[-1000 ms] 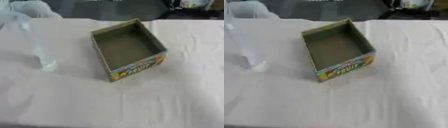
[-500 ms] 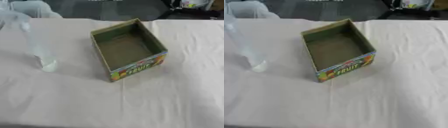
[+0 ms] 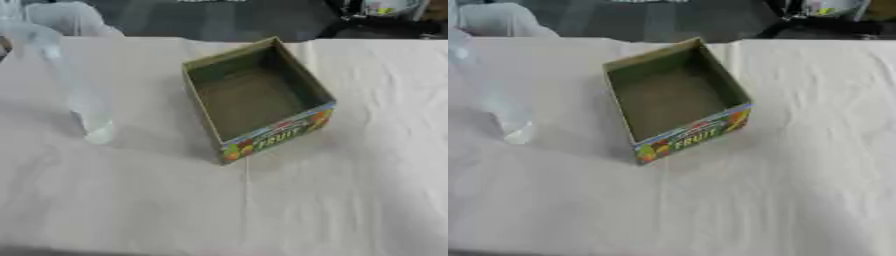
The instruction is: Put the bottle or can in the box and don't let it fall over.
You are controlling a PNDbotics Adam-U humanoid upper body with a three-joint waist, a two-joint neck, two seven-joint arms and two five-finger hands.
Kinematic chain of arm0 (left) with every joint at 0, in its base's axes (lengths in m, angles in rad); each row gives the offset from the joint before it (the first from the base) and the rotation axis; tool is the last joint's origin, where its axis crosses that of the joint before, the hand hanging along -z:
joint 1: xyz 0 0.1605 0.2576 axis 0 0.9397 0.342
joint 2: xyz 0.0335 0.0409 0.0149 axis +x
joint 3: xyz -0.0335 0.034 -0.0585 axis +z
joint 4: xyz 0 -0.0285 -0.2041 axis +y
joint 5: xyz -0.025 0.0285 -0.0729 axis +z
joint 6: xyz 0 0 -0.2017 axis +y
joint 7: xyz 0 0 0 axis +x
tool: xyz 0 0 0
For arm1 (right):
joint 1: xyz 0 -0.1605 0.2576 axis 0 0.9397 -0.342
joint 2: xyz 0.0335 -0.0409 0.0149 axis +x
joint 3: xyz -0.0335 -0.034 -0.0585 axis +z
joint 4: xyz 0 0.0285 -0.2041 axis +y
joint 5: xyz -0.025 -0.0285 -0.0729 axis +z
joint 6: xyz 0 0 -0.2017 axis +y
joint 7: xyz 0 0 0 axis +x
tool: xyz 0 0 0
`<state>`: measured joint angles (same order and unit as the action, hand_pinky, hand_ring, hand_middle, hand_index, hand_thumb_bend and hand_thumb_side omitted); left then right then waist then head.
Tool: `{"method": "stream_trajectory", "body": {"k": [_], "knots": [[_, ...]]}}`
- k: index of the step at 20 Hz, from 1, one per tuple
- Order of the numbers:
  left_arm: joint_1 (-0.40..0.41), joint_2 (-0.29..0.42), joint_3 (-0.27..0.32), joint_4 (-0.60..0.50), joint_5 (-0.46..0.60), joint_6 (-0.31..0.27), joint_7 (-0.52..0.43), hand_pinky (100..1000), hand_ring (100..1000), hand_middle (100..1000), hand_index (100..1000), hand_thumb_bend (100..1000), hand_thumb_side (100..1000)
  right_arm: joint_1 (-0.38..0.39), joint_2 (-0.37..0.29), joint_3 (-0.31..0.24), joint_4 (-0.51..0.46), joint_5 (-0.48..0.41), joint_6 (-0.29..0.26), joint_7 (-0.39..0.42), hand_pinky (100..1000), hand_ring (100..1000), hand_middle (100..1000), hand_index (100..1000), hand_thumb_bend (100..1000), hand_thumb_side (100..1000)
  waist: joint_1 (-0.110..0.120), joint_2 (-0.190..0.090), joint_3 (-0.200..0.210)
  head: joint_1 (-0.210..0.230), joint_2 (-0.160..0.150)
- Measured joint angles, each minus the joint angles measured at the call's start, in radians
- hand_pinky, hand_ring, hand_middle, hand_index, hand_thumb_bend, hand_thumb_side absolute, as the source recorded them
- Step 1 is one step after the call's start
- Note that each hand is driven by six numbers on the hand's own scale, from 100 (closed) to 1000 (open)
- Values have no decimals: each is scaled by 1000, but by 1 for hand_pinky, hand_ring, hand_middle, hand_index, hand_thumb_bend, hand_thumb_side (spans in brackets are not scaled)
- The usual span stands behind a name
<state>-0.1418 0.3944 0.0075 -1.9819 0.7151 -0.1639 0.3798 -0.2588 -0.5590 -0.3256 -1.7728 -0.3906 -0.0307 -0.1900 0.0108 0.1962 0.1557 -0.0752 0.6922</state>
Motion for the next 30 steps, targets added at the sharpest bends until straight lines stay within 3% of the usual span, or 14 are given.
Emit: {"method": "stream_trajectory", "body": {"k": [6,12,16,30], "knots": [[-8,0,-26,0,238,0,-12,362,415,375,1000,708,675,0,0,0,0,0,0,0,800,892,1000,968,100,744,1,0,-2,3,0],[-13,0,-41,0,431,34,11,288,288,284,1000,677,696,0,0,0,0,0,1,0,800,892,1000,967,100,743,1,0,-4,4,0],[-23,0,-47,0,535,51,8,272,254,260,1000,677,699,0,0,0,0,0,1,1,800,892,1000,967,100,742,0,0,-4,4,0],[-56,0,-62,0,578,113,45,210,176,212,1000,681,712,0,0,6,0,0,-2,3,801,892,1000,967,100,740,0,0,-4,24,0]]}}
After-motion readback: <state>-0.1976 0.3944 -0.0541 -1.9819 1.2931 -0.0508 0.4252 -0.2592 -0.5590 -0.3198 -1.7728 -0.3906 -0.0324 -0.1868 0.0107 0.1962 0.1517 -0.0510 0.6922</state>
